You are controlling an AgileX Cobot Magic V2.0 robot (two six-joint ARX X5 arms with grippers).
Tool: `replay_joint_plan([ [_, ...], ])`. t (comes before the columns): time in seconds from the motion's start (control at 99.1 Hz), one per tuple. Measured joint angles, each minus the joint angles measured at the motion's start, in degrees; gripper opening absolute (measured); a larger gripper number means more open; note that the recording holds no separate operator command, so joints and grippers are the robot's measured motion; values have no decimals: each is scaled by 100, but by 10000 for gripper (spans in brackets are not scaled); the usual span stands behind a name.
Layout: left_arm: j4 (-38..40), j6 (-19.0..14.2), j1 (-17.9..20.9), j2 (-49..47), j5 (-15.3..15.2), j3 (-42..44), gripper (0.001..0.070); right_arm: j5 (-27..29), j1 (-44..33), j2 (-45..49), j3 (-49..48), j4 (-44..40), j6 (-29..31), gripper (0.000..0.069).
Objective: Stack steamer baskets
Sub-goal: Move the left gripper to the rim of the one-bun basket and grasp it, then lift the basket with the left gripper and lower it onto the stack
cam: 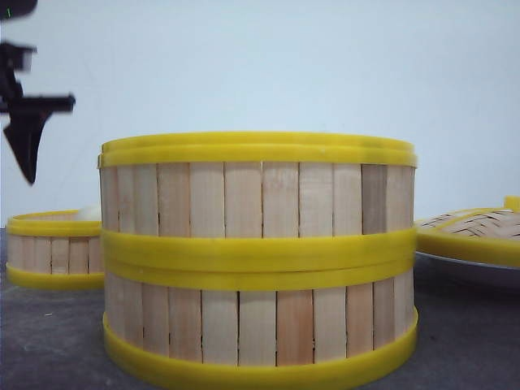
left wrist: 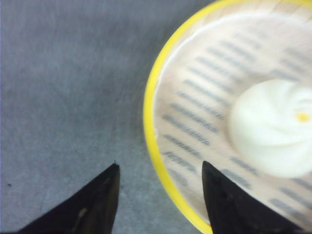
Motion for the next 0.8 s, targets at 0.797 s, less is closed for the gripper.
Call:
replay_joint_plan([
  [0.797,328,-109,184,918,195,35,80,0,0,0,0,20,0,359],
])
